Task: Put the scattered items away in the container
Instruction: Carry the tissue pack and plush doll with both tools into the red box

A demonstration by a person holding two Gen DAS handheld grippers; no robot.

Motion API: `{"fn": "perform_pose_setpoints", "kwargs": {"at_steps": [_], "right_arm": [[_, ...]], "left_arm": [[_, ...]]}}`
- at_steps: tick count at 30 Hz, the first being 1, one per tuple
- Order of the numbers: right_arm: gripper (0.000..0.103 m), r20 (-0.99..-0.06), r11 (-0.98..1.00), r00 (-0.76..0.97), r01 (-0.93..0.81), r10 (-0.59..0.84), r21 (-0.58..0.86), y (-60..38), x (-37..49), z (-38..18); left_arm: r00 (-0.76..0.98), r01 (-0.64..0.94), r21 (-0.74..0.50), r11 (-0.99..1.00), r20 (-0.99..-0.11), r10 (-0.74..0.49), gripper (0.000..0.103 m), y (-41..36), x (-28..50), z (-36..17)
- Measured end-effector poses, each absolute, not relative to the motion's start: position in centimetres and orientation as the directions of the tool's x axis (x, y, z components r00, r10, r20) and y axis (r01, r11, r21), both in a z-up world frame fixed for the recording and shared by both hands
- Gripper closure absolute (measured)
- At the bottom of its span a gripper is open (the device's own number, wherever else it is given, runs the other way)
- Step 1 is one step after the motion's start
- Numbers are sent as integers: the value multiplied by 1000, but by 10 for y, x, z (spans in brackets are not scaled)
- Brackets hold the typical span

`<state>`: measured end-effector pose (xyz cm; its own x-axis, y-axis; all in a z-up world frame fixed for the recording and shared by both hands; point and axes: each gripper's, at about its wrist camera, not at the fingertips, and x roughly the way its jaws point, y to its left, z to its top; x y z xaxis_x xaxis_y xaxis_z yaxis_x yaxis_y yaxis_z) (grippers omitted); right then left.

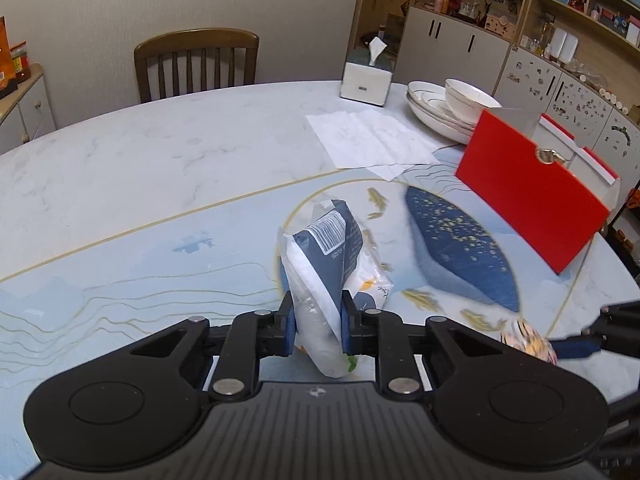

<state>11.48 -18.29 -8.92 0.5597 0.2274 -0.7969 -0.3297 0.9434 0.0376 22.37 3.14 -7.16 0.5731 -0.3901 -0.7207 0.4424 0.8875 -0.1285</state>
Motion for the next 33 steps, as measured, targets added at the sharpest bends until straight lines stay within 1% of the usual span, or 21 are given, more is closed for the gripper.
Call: {"fn": "perform_pose_setpoints", "kwargs": {"at_steps": [5, 13, 26, 33], "right_arm": [[55, -777, 953, 589, -298, 222, 47, -206, 117, -76], [55, -743, 961, 627, -265, 234, 79, -239, 125, -55], [55, -685, 976, 699, -204, 204, 83, -293, 131, -22], [55, -669, 984, 723, -165, 170, 73, -330, 138, -13]], "left_arm": [[576, 462, -127, 878, -709, -406, 84, 13, 209, -60], [560, 474, -174, 863, -697, -448, 84, -12, 194, -40], [571, 490, -206, 847, -658, -491, 84, -50, 184, -10], [575, 530, -205, 823, -627, -526, 84, -85, 180, 5]]}}
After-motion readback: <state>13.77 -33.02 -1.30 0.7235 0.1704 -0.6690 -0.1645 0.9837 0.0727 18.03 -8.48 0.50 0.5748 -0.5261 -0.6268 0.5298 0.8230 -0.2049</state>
